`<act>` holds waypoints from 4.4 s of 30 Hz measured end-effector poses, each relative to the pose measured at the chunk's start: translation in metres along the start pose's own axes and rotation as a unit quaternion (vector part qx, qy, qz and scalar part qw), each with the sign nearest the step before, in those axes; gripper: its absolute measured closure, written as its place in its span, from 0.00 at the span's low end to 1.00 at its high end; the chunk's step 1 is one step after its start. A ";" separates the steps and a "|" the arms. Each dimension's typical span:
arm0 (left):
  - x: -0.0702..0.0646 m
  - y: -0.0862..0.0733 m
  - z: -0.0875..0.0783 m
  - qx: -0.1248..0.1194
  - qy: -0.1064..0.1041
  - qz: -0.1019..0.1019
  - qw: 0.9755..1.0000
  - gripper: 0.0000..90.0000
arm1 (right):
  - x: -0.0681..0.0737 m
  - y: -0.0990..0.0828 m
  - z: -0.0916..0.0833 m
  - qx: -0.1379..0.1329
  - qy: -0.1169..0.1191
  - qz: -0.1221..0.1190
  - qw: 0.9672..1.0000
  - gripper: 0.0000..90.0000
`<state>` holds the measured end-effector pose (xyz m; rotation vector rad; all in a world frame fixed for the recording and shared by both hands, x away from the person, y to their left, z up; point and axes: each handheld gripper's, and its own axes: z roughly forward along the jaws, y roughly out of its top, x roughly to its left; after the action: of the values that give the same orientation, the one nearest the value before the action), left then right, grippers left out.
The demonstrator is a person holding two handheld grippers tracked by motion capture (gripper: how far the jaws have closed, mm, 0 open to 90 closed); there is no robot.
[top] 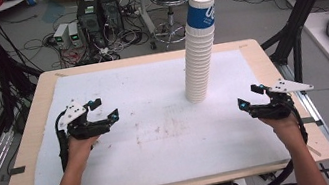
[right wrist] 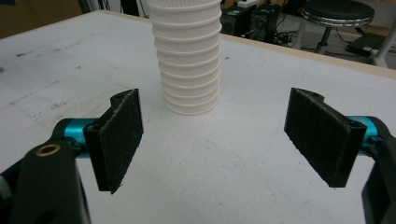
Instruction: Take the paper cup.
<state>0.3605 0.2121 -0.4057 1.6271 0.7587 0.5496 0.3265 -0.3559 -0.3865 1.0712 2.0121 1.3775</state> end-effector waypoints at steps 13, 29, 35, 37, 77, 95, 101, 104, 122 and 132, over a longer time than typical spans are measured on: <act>-0.002 0.001 -0.002 0.007 0.001 -0.005 1.000 0.20 | 0.015 0.046 0.020 -0.022 0.049 0.005 0.999 0.22; 0.000 -0.001 0.000 0.003 -0.008 -0.025 1.000 0.20 | 0.020 0.148 0.063 -0.034 0.055 -0.041 0.997 0.22; 0.001 -0.001 0.000 0.004 -0.009 -0.025 1.000 0.20 | 0.020 0.164 0.074 -0.037 0.051 -0.042 0.997 0.22; 0.001 -0.001 0.000 0.002 -0.010 -0.030 1.000 0.20 | 0.019 0.168 0.077 -0.046 0.051 -0.035 0.997 0.22; -0.016 0.203 0.093 -0.047 -0.134 0.048 0.989 0.20 | 0.018 0.180 0.090 -0.042 0.058 -0.033 0.997 0.19; -0.080 0.248 0.189 -0.021 -0.190 0.067 0.979 0.20 | 0.018 0.183 0.091 -0.038 0.065 -0.043 0.996 0.19; -0.094 0.255 0.205 -0.015 -0.196 0.069 0.978 0.20 | 0.017 0.183 0.091 -0.037 0.066 -0.043 0.996 0.19; -0.098 0.255 0.210 -0.011 -0.198 0.069 0.978 0.20 | 0.017 0.183 0.091 -0.036 0.067 -0.042 0.996 0.19; -0.104 0.287 0.187 -0.120 -0.188 0.054 0.973 0.30 | 0.020 0.183 0.090 -0.036 0.064 -0.049 0.996 0.18; -0.081 0.301 0.140 -0.156 -0.163 0.049 0.973 0.31 | 0.021 0.176 0.088 -0.016 0.044 -0.043 0.998 0.17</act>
<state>0.4587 0.0314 -0.1331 1.4181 0.3304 0.4316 0.4382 -0.2573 -0.2570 0.9138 2.0661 1.4308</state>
